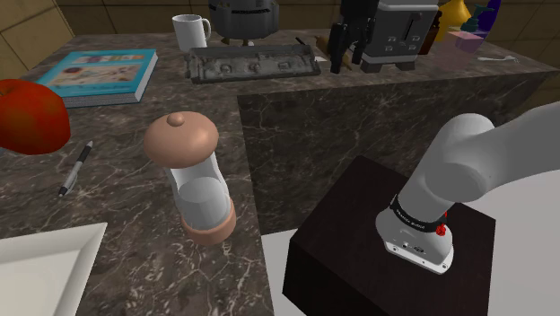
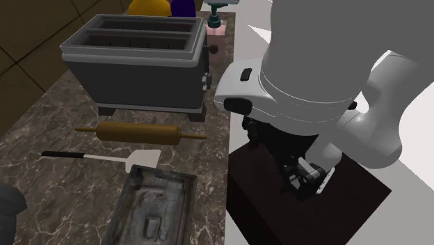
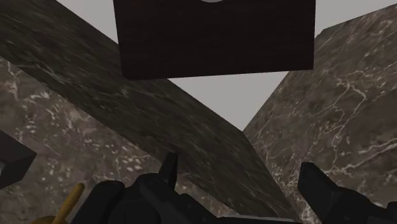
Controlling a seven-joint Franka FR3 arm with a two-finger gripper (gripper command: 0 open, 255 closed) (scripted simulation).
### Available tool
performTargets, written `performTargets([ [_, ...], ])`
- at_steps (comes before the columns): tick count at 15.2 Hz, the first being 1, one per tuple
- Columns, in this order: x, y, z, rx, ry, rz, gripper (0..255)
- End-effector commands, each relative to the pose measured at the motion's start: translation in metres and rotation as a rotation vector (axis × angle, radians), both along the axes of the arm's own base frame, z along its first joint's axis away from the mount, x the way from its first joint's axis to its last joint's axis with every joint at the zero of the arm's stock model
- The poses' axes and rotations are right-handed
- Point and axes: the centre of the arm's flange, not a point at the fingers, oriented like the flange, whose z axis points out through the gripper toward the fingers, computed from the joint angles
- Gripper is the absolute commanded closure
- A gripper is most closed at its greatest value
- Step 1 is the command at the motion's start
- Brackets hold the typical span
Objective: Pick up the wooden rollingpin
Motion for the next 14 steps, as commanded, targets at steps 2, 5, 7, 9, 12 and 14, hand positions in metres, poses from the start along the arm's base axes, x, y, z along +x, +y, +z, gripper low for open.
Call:
performTargets([
  [2,0.009,-0.009,-0.001,-0.001,-0.002,-0.019,0],
  [5,0.036,-0.037,-0.004,-0.003,-0.006,-0.074,0],
  [7,0.053,-0.057,-0.006,-0.005,-0.009,-0.112,0],
  [9,0.069,-0.077,-0.008,-0.007,-0.012,-0.149,0],
  [12,0.091,-0.109,-0.011,-0.009,-0.017,-0.205,0],
  [14,0.105,-0.130,-0.013,-0.011,-0.020,-0.242,0],
])
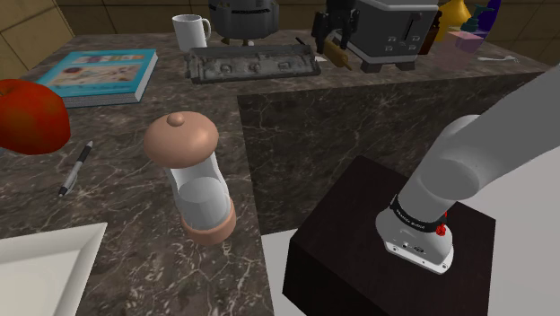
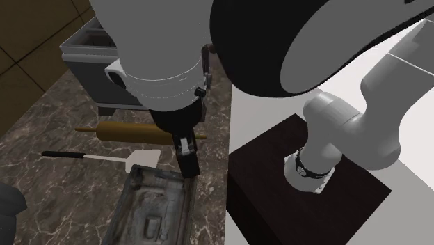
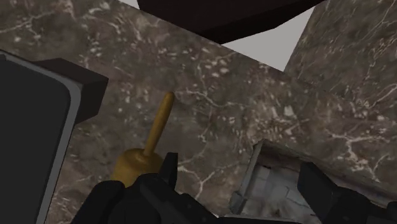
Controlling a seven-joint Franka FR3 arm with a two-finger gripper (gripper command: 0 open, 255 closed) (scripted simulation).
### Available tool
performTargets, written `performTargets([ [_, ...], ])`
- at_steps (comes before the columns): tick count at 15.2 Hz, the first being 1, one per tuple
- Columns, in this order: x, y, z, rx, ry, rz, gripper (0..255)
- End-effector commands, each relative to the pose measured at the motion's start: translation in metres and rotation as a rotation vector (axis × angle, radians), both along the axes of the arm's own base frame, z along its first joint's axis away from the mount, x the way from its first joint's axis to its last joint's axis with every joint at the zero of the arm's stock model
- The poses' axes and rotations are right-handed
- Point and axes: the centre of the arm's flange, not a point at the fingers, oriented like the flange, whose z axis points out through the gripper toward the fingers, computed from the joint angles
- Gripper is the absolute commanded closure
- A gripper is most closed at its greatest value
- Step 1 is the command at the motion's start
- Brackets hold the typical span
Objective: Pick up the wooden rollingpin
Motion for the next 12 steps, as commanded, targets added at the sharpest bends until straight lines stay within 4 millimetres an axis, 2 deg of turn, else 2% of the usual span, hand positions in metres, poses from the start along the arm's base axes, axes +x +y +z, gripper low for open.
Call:
performTargets([
  [1,0.013,-0.023,0.000,-0.003,-0.003,-0.038,0],
  [11,0.069,-0.139,-0.007,-0.011,-0.018,-0.224,0],
  [12,0.071,-0.145,-0.008,-0.012,-0.019,-0.233,0],
])
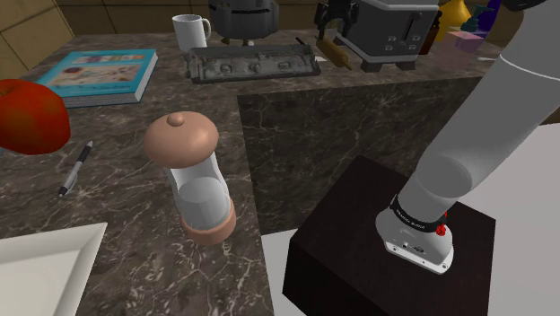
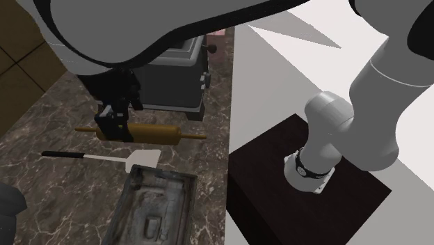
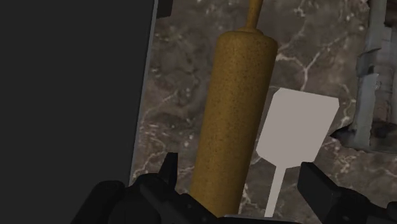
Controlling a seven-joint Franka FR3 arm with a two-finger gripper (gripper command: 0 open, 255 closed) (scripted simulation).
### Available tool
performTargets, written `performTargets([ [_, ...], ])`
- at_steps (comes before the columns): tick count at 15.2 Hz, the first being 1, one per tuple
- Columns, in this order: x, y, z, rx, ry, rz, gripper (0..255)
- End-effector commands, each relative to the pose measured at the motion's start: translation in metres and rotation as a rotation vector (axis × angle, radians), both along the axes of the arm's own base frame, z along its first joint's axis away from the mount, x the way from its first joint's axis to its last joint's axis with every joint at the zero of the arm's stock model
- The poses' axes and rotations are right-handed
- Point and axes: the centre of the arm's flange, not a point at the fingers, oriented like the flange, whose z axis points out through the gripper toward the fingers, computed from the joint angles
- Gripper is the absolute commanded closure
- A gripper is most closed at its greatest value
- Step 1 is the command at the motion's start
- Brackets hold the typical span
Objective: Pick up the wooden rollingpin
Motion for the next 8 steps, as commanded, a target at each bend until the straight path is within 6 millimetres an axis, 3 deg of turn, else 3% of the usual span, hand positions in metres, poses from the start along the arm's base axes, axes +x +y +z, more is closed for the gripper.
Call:
performTargets([
  [1,0.004,-0.009,-0.007,-0.002,0.000,-0.015,0],
  [8,0.004,-0.009,-0.042,-0.002,0.000,-0.015,0],
])
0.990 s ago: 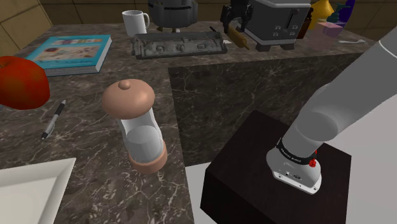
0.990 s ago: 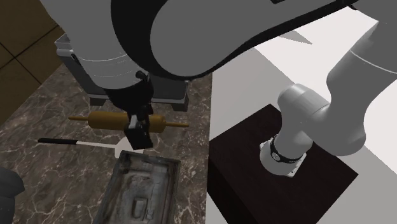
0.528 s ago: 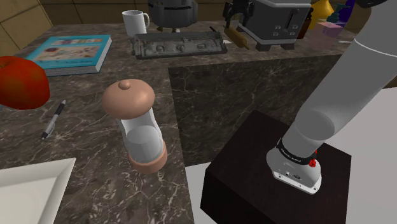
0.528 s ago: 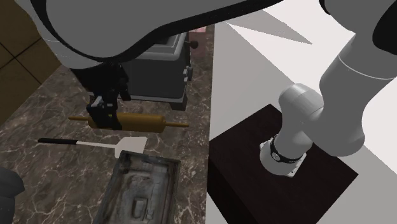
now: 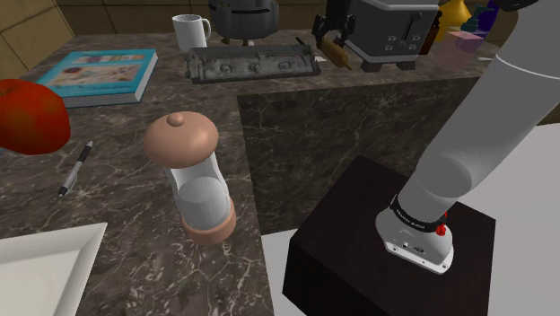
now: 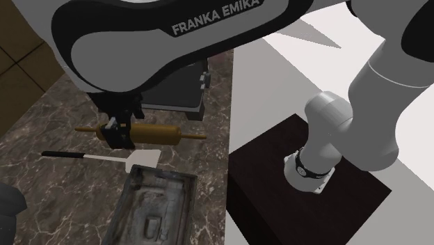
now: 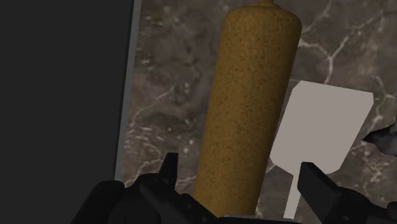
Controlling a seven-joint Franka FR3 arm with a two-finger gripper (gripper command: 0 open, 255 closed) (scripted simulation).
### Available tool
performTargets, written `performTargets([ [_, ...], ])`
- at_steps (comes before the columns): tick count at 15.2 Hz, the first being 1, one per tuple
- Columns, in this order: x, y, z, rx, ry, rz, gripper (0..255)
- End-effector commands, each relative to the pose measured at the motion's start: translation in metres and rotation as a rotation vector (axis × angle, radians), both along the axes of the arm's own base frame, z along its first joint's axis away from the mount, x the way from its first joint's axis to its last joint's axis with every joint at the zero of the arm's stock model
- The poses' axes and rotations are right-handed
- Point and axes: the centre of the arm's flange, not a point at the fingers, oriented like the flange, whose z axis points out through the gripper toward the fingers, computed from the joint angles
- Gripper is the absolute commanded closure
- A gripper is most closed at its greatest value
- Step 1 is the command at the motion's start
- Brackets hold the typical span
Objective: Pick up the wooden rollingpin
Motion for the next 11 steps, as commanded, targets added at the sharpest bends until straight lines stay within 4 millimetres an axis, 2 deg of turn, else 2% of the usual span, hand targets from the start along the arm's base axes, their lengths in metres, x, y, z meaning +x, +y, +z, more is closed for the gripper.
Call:
performTargets([
  [1,-0.0017,-0.0027,-0.0062,0.001,0.005,-0.005,0],
  [2,-0.0009,-0.0015,-0.0058,0.001,0.005,-0.005,255],
  [11,-0.0017,-0.0027,-0.0062,0.001,0.005,-0.005,255],
])
